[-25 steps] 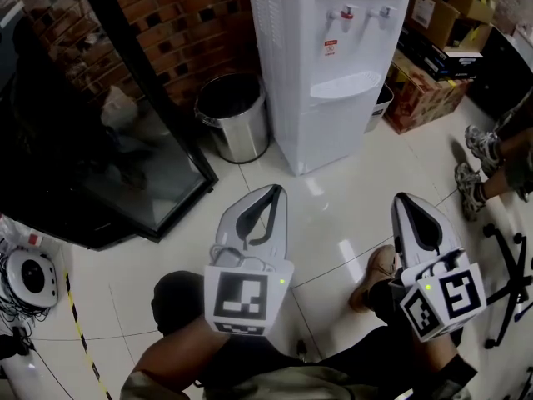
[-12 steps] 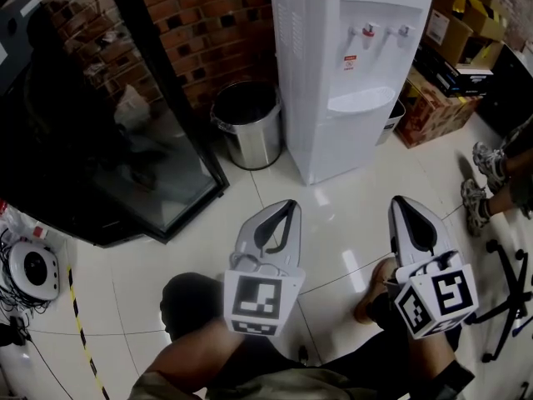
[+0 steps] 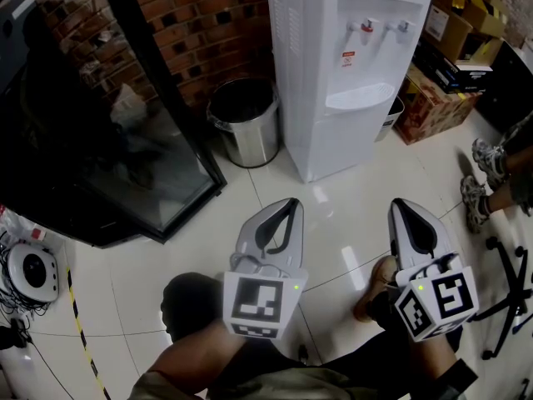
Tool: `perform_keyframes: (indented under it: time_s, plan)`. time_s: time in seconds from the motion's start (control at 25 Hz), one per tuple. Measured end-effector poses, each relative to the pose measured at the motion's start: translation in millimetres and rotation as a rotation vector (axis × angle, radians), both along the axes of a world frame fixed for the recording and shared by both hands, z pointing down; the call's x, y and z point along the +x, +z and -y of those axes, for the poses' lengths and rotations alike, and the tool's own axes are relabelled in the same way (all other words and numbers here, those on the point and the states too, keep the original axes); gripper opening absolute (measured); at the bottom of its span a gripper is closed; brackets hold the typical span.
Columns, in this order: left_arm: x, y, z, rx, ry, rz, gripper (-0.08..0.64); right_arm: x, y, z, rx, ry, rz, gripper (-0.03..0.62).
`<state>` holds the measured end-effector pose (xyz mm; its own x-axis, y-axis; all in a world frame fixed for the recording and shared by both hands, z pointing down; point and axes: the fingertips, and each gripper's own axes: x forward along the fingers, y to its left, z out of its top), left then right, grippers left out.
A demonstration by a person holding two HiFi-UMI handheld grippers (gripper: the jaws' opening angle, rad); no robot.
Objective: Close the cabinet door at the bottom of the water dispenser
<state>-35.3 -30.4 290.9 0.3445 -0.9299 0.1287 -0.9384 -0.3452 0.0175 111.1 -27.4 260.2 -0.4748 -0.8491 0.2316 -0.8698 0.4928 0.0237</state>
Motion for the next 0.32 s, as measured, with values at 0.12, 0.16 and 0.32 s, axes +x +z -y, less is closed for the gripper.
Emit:
perform_keyframes:
  time_s: [0.12, 0.16, 0.32]
  plan:
    - [1.3, 2.3, -0.4, 0.001, 0.0, 0.006, 0.0, 1.0, 0.9, -0.4, -0.001, 0.0, 0.0, 0.0]
    - [1.5, 2.4, -0.5, 0.002, 0.0, 0.007, 0.0, 1.3, 1.4, -0.5, -0.001, 0.001, 0.0, 0.0]
    - [1.6, 2.9, -0.5, 0.003, -0.003, 0.007, 0.002, 2.4, 3.8, 0.4, -0.003, 0.002, -0.003, 0.0]
